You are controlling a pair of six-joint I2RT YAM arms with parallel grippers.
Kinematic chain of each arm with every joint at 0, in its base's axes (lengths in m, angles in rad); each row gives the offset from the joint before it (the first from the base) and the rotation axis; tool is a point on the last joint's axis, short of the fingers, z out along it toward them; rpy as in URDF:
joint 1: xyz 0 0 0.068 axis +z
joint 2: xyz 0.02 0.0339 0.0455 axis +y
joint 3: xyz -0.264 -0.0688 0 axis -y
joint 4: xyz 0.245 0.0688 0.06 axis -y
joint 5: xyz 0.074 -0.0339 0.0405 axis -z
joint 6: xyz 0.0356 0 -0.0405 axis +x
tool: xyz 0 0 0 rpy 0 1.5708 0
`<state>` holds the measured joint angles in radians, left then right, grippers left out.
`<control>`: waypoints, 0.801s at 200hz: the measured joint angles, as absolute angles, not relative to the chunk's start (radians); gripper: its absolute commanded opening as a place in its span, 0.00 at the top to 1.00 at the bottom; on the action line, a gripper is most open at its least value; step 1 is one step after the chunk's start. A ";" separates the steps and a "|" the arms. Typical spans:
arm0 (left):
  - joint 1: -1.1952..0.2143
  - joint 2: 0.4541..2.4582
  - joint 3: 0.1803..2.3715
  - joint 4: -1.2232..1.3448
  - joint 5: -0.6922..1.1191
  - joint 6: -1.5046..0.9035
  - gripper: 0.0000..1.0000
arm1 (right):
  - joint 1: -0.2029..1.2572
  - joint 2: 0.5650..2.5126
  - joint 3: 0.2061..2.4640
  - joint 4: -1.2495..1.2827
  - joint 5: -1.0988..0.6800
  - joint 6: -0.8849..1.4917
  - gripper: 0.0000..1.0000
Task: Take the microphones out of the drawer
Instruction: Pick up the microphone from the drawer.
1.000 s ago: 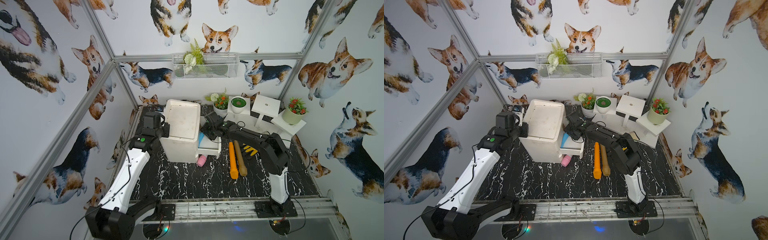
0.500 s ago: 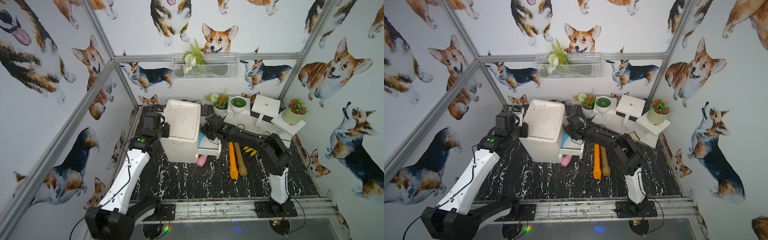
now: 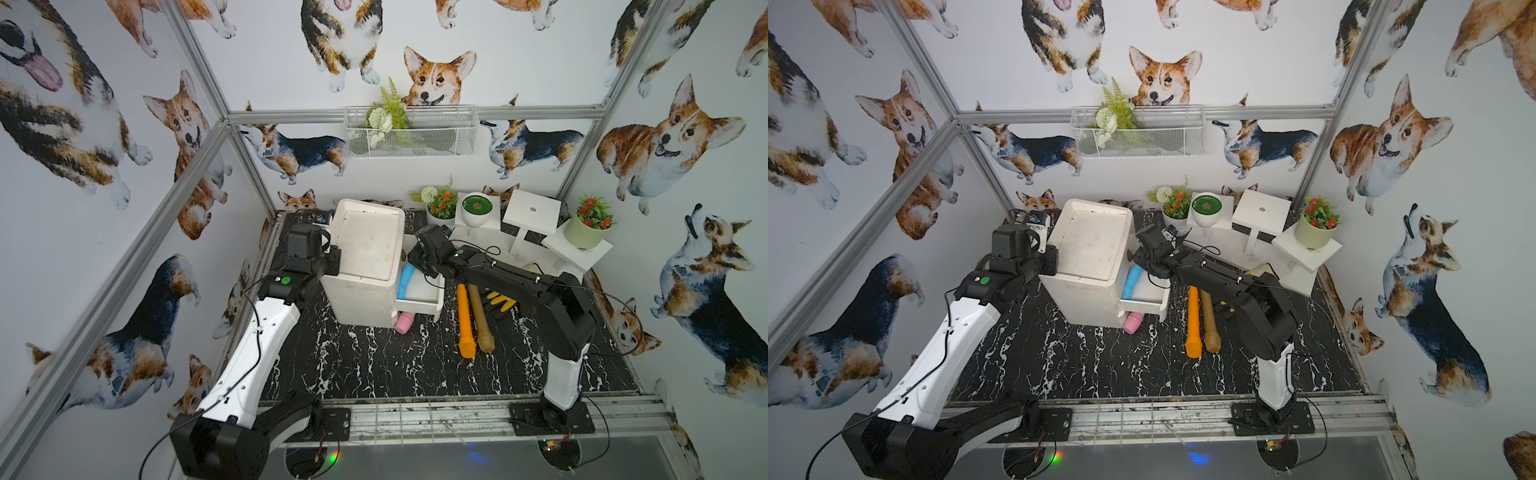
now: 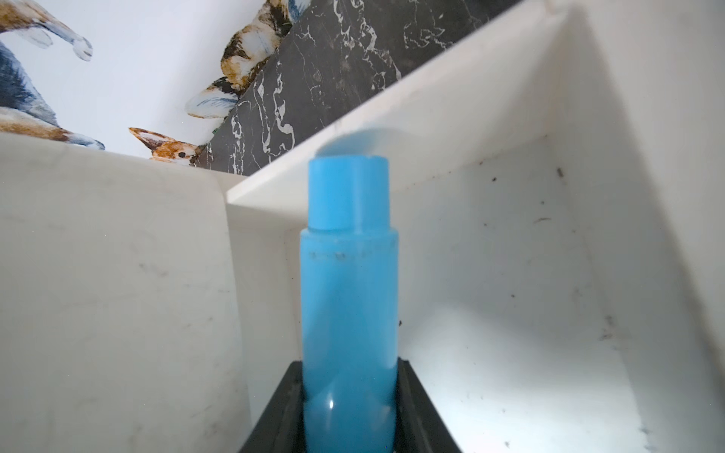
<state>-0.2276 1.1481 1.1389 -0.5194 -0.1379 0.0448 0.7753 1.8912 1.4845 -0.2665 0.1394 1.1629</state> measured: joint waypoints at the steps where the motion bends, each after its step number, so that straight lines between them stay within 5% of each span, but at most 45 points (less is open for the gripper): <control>1: -0.228 1.148 1.139 -0.519 -0.138 0.045 1.00 | 0.775 1.891 1.485 -0.267 0.141 1.162 0.86; 160: -0.228 1.143 1.131 -0.509 -0.140 0.044 1.00 | 0.778 1.751 1.602 -0.408 0.278 0.764 0.88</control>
